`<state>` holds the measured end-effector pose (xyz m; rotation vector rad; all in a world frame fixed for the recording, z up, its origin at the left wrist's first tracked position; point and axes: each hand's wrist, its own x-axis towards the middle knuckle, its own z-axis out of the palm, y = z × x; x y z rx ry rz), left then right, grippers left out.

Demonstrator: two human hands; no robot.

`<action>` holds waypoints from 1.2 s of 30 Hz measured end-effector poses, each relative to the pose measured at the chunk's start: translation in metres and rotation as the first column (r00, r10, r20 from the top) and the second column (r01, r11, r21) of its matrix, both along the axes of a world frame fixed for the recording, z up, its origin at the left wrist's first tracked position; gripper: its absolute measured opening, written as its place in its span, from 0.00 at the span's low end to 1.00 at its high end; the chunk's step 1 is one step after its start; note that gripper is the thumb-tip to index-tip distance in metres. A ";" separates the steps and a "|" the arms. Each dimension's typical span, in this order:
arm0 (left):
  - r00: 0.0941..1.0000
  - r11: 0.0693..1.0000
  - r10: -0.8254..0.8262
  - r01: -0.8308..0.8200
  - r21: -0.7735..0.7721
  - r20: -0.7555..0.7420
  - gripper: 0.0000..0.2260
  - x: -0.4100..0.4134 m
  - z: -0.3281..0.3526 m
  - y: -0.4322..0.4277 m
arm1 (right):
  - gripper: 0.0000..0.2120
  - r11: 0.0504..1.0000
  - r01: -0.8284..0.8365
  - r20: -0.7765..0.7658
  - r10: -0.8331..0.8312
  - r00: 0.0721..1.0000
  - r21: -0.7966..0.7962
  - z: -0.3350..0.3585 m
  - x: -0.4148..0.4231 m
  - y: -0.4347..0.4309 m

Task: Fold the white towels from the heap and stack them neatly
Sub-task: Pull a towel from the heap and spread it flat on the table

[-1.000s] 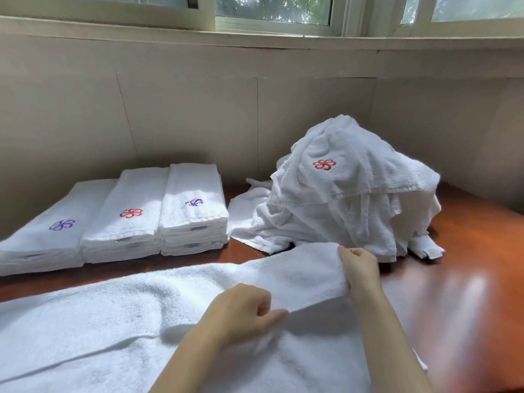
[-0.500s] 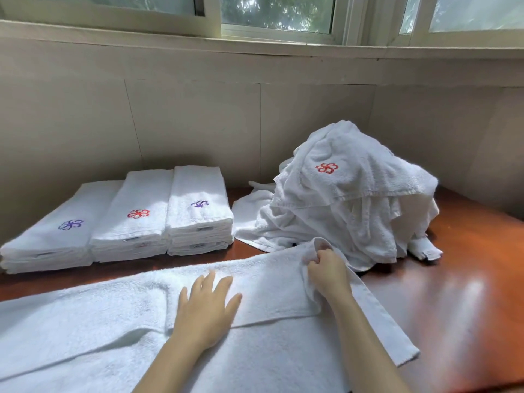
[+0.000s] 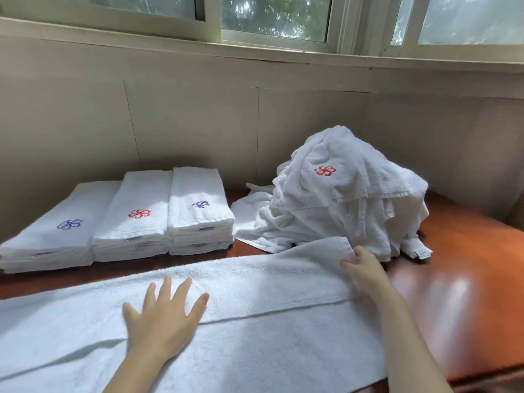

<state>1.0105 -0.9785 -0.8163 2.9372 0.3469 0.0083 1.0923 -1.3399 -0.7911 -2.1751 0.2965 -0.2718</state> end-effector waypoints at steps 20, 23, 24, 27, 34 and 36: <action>0.944 0.944 -0.325 0.327 0.046 -0.054 0.39 -0.025 0.004 0.007 | 0.09 0.928 0.305 -0.114 -0.334 0.936 -0.216 0.008 -0.028 -0.021; 0.945 0.944 -0.324 0.326 0.051 -0.048 0.42 -0.025 0.004 0.007 | 0.13 0.892 0.389 -0.185 -0.433 0.883 -0.232 0.008 -0.026 -0.010; 0.945 0.944 -0.324 0.326 0.050 -0.048 0.42 -0.025 0.004 0.007 | 0.14 0.881 0.402 -0.207 -0.454 0.867 -0.247 0.010 -0.027 -0.008; 0.944 0.944 -0.324 0.327 0.048 -0.061 0.43 -0.023 0.005 0.008 | 0.13 0.856 0.421 -0.228 -0.493 0.840 -0.300 0.015 -0.027 -0.008; 0.939 0.941 -0.334 0.337 0.033 -0.088 0.44 -0.021 0.005 0.007 | 0.12 0.908 0.308 -0.239 -0.379 0.894 -0.285 0.024 -0.029 -0.013; 0.937 0.940 -0.335 0.339 0.023 -0.100 0.43 -0.021 0.005 0.007 | 0.11 0.906 0.307 -0.219 -0.375 0.901 -0.292 0.025 -0.033 -0.016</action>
